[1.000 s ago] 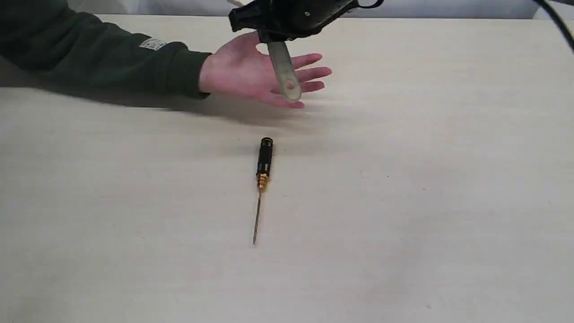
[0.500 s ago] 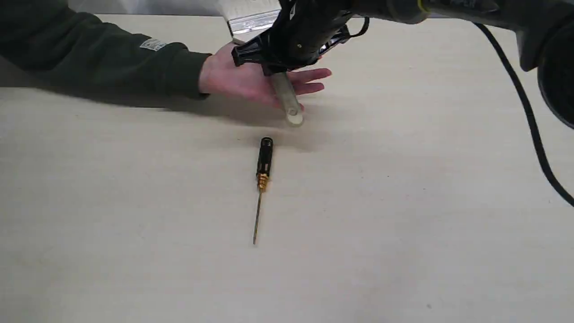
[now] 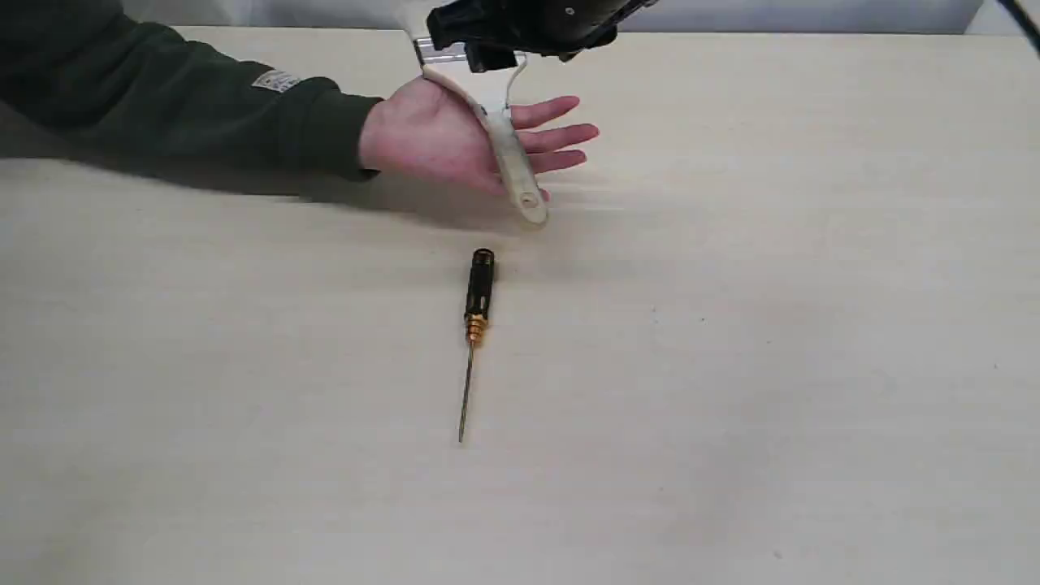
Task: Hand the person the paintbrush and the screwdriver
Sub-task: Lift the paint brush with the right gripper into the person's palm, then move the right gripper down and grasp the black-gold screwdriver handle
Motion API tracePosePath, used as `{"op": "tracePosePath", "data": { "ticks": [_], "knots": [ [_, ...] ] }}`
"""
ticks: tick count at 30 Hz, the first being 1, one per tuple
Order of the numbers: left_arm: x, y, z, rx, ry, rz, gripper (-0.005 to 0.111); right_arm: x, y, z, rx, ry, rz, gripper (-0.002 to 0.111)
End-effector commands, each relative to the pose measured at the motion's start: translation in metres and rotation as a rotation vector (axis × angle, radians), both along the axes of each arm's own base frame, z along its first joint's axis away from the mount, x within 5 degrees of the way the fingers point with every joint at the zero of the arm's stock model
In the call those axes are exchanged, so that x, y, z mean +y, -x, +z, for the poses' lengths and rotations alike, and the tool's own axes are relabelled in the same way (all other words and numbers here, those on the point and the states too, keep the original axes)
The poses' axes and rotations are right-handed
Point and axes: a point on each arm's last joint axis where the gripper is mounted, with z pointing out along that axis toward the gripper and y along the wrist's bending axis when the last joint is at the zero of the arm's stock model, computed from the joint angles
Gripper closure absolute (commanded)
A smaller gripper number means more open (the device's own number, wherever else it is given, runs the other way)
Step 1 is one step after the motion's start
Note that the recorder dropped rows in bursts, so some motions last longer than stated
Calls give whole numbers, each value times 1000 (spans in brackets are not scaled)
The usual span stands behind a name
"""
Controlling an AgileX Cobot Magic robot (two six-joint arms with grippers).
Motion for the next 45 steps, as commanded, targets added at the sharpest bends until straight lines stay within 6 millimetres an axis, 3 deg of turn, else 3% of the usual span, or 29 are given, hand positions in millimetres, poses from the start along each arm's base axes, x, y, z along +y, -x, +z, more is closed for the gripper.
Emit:
{"op": "tracePosePath", "data": {
  "ticks": [1,5,10,15,21,26,34,45],
  "knots": [
    [-1,0,0,-11,5,-9,107,-13,20,11,11,3,3,51],
    [-1,0,1,-14,4,-9,107,-24,49,9,70,-12,10,51],
    [-1,0,1,-13,2,-9,107,-36,87,-11,169,-51,48,51],
    [-1,0,1,-13,2,-9,107,-39,104,-33,254,-79,48,51],
    [-1,0,1,-13,2,-9,107,-14,121,-47,269,-57,132,51],
    [-1,0,1,-13,2,-9,107,0,119,-60,248,-86,101,51],
    [-1,0,0,-9,6,-9,107,15,104,-89,354,-46,100,51],
    [-1,0,0,-9,6,-9,107,30,73,-103,413,29,17,51]
  ]
}}
